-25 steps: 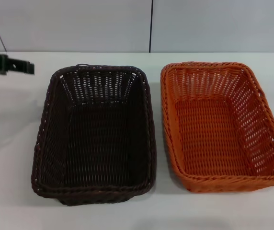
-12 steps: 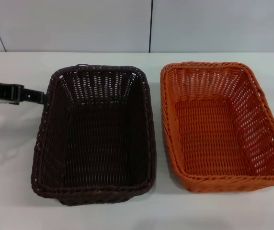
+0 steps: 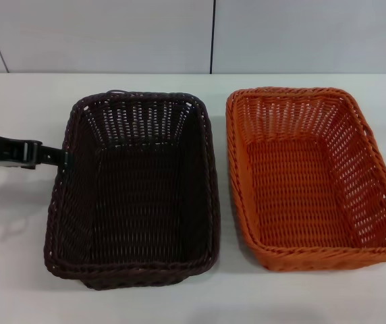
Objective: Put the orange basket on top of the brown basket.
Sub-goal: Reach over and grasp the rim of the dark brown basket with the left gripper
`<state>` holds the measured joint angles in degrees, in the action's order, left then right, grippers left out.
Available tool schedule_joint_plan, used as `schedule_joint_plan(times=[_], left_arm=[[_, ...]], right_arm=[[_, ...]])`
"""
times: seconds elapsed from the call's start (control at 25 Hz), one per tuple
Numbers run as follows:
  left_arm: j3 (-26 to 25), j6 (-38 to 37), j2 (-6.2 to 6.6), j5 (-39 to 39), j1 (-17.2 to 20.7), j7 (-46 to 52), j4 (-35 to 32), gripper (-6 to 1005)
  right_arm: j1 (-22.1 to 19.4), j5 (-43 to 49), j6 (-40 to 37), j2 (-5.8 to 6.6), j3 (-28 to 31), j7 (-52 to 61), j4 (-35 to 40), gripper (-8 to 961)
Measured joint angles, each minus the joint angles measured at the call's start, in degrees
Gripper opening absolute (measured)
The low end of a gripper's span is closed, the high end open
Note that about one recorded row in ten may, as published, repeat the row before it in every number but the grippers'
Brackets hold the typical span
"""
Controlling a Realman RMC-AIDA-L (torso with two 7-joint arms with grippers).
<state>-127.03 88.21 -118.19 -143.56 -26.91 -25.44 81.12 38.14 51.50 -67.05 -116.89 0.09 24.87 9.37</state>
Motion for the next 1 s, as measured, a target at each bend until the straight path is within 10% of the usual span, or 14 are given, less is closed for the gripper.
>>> schedule_joint_plan(times=[1.0], left_arm=[[4.46,-2.72,0.05,2.76,-0.7,0.71,-7.23,819]], right_arm=[[-0.63,0.01,0.09,0.0,-0.13,0.0,0.04,732]])
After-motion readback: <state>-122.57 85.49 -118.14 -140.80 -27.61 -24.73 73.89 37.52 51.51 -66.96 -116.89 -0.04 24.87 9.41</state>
